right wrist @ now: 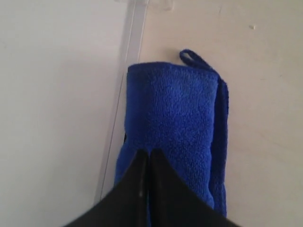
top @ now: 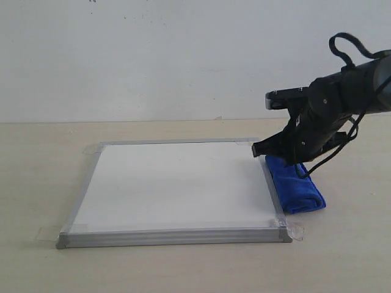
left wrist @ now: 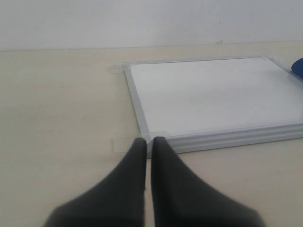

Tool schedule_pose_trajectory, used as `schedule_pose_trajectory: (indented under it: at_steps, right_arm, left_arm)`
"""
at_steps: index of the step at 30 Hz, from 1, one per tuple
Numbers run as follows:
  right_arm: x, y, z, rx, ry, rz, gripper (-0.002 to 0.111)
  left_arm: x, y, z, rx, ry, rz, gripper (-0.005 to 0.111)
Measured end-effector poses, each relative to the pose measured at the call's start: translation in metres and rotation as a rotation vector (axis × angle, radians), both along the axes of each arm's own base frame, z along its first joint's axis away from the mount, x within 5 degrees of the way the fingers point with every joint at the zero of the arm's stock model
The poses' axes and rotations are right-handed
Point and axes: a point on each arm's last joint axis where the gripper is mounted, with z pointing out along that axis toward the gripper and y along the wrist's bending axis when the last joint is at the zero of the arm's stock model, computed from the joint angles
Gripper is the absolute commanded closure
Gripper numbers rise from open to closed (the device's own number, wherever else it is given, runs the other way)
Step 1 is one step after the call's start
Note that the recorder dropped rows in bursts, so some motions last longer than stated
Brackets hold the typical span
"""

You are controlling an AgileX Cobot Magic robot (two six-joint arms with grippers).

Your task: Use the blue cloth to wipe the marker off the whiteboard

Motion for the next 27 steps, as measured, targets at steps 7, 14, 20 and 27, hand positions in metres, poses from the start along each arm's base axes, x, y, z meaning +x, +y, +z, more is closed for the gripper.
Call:
schedule_pose_trajectory:
  at_steps: [7,14,20,27]
  right_arm:
    - [0.002,0.001,-0.026,-0.014,0.051,0.001,0.108]
    - [0.000,0.000,-0.007,-0.008,0.026,-0.001,0.108]
    - [-0.044,-0.012,0.051,0.000,-0.085,0.049,0.108]
    - [-0.126,-0.029,0.057,0.155,-0.089,-0.062,0.108]
  left_arm:
    - [0.000,0.000,0.000,0.000,0.000,0.000,0.103]
    - [0.000,0.000,0.000,0.000,0.000,0.000,0.103]
    - [0.000,0.000,0.000,0.000,0.000,0.000,0.103]
    - [0.000,0.000,0.000,0.000,0.000,0.000,0.103]
